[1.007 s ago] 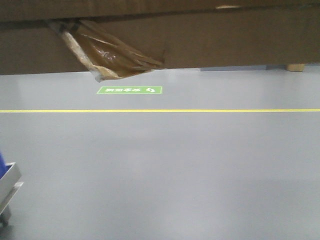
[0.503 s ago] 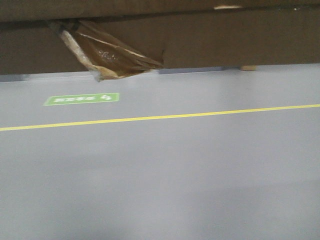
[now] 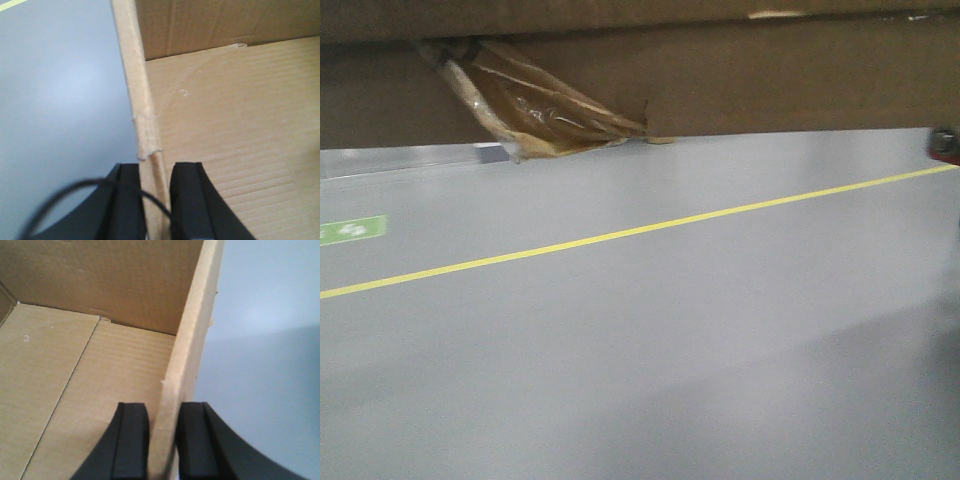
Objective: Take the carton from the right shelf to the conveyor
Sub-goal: 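Carry the carton with both grippers over the red-framed conveyor belt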
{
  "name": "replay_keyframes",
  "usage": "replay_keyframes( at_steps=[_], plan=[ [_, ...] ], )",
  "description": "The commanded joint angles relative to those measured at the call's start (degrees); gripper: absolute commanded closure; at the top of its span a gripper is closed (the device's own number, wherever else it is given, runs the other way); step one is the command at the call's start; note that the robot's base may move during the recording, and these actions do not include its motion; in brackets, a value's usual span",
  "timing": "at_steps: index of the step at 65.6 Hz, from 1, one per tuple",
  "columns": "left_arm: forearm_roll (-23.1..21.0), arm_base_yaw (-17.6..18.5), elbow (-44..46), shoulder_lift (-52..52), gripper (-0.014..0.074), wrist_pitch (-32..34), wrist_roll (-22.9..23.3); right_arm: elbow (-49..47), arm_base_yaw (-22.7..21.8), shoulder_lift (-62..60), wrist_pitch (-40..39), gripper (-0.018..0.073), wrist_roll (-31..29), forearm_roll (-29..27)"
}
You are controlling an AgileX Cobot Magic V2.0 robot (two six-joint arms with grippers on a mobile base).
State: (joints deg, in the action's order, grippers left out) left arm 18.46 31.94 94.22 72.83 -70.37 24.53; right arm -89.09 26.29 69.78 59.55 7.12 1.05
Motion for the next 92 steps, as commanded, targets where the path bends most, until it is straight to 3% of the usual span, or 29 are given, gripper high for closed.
replay_keyframes(
  at_steps=[1, 92],
  plan=[
    [-1.20, 0.43, 0.33, -0.58, 0.0605, 1.51, -0.27, -0.43, 0.17, -0.68, -3.65, 0.0627, -0.97, 0.07],
    [-1.20, 0.43, 0.33, -0.58, 0.0605, 1.51, -0.27, -0.43, 0.17, -0.68, -3.89, 0.0627, -0.97, 0.02]
  ],
)
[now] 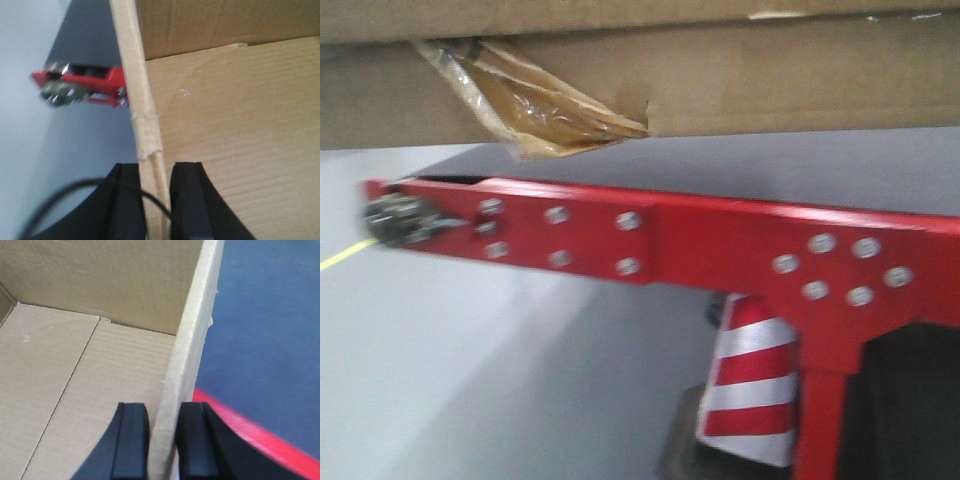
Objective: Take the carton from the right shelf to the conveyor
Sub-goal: 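Carry the carton with both grippers over the red-framed conveyor belt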
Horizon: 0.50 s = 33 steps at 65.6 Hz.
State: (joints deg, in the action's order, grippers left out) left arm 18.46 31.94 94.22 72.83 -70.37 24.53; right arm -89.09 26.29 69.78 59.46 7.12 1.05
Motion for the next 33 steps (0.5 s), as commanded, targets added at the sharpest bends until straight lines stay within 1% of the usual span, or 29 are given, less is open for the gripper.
replay_keyframes(
  at_steps=[1, 33],
  plan=[
    [-1.20, 0.43, 0.33, -0.58, 0.0605, 1.51, -0.27, -0.43, 0.17, -0.68, -3.79, 0.0627, -0.97, 0.02],
    [-1.20, 0.43, 0.33, -0.58, 0.0605, 1.51, -0.27, -0.43, 0.17, -0.68, -3.88, 0.0627, -0.97, 0.02]
  ],
)
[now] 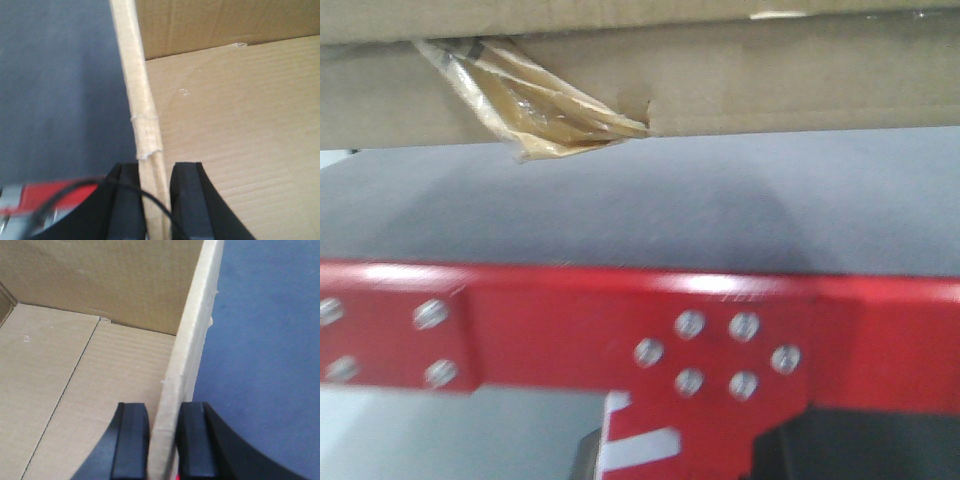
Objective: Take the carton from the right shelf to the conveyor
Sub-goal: 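Carry the carton with both grippers over the red-framed conveyor belt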
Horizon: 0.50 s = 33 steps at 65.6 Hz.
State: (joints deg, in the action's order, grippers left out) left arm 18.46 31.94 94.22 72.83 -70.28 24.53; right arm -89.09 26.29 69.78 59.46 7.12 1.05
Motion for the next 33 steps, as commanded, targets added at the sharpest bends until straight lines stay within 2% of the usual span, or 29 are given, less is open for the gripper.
replay_keyframes(
  at_steps=[1, 33],
  plan=[
    [-1.20, 0.43, 0.33, -0.58, 0.0605, 1.42, -0.27, -0.43, 0.17, -0.68, -3.88, 0.0627, -0.97, 0.02],
    [-1.20, 0.43, 0.33, -0.58, 0.0605, 1.42, -0.27, -0.43, 0.17, -0.68, -5.11, 0.0627, -0.97, 0.02]
  ],
)
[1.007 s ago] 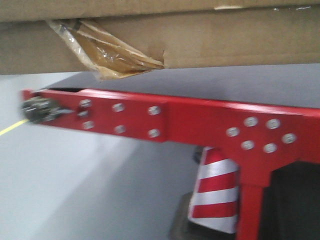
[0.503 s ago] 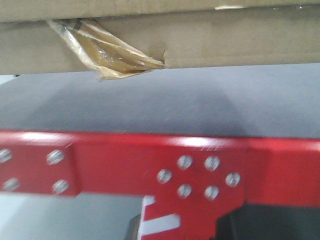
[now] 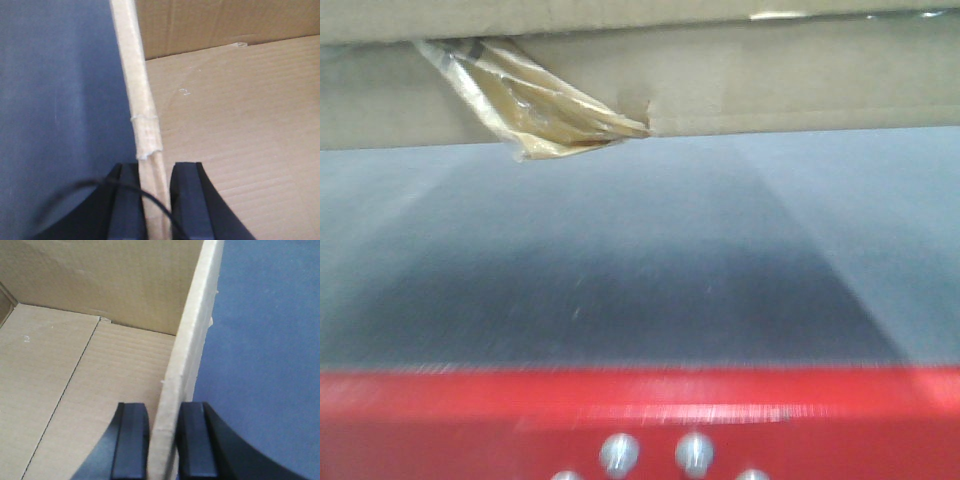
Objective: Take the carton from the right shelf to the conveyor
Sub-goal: 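Carry the carton with both grippers over the red-framed conveyor belt, then lower the carton onto the conveyor belt and open both grippers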
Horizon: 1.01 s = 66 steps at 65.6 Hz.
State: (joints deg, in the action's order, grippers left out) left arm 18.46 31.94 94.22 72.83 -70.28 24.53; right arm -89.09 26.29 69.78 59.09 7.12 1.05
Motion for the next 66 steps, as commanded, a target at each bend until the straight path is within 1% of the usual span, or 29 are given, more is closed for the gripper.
replay_keyframes(
  at_steps=[1, 25, 66],
  plan=[
    [-1.20, 0.43, 0.33, -0.58, 0.0605, 1.42, -0.27, -0.43, 0.17, -0.68, -4.82, 0.0627, -0.97, 0.02],
    [-1.20, 0.43, 0.33, -0.58, 0.0605, 1.42, -0.27, -0.43, 0.17, -0.68, -9.41, 0.0627, -0.97, 0.02],
    [-1.20, 0.43, 0.33, -0.58, 0.0605, 1.42, -0.27, -0.43, 0.17, -0.68, -9.64, 0.0627, -0.97, 0.02]
  ],
)
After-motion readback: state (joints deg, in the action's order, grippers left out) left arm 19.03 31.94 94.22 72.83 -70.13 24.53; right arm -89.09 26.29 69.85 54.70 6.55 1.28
